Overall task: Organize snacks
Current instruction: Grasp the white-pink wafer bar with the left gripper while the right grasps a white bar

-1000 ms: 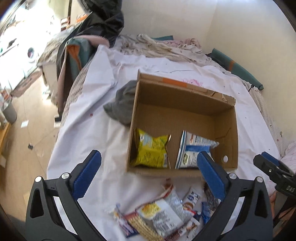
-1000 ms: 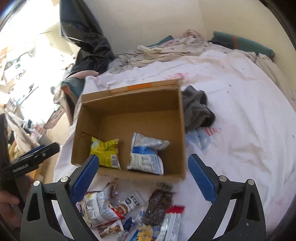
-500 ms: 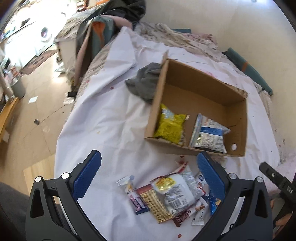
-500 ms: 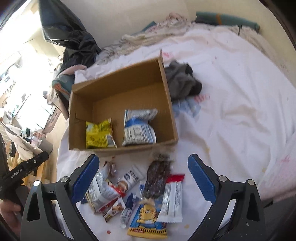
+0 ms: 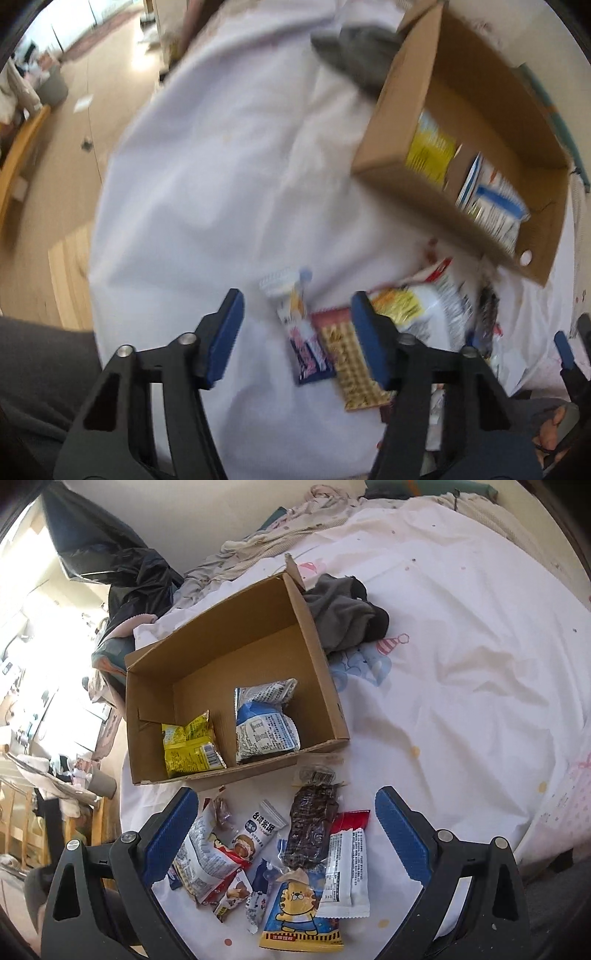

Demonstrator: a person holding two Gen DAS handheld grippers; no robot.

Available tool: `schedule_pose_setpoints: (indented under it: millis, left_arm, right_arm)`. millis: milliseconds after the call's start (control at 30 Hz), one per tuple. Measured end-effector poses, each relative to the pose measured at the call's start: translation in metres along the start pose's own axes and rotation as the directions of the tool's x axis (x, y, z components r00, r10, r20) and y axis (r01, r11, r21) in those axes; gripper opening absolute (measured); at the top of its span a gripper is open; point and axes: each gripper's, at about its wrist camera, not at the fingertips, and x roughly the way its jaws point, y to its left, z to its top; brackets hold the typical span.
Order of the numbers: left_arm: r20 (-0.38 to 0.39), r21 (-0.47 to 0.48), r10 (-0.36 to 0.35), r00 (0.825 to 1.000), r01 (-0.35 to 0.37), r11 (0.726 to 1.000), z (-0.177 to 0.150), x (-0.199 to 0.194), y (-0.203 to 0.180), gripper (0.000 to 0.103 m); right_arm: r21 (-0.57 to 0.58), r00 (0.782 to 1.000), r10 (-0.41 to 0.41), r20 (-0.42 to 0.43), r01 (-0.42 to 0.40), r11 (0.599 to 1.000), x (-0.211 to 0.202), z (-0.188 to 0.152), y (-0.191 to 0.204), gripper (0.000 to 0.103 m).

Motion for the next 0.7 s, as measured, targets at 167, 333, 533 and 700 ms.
schedule_pose_setpoints:
  millis: [167, 333, 533, 700]
  left_arm:
    - [-0.103, 0.012, 0.042, 0.994, -0.041, 0.999, -0.014, 0.028, -0.004, 0.036]
    - [-0.171, 0.044, 0.053, 0.984, -0.046, 0.998, -0.02, 0.04, -0.01, 0.016]
    - [-0.039, 0.078, 0.05, 0.998, -0.047, 0.996, -0.015, 0.002, -0.018, 0.014]
    - [0.067, 0.157, 0.022, 0.998, -0.032, 0.987, -0.018, -0.027, -0.03, 0.014]
  right_arm:
    - [0.068, 0.998, 0.063, -0.024, -0.061, 0.996, 0.005, 0.001, -0.008, 0.099]
    - [0.085, 0.998, 0.062, -0.025, -0.06, 0.995, 0.006, 0.002, -0.011, 0.099]
    - [0.112, 0.999, 0.043, -0.033, -0.039, 0.993, 0.004, 0.002, -0.022, 0.099]
    - [0.139, 0.99, -0.03, -0.141, 0.05, 0.989, 0.022, -0.004, -0.039, 0.088]
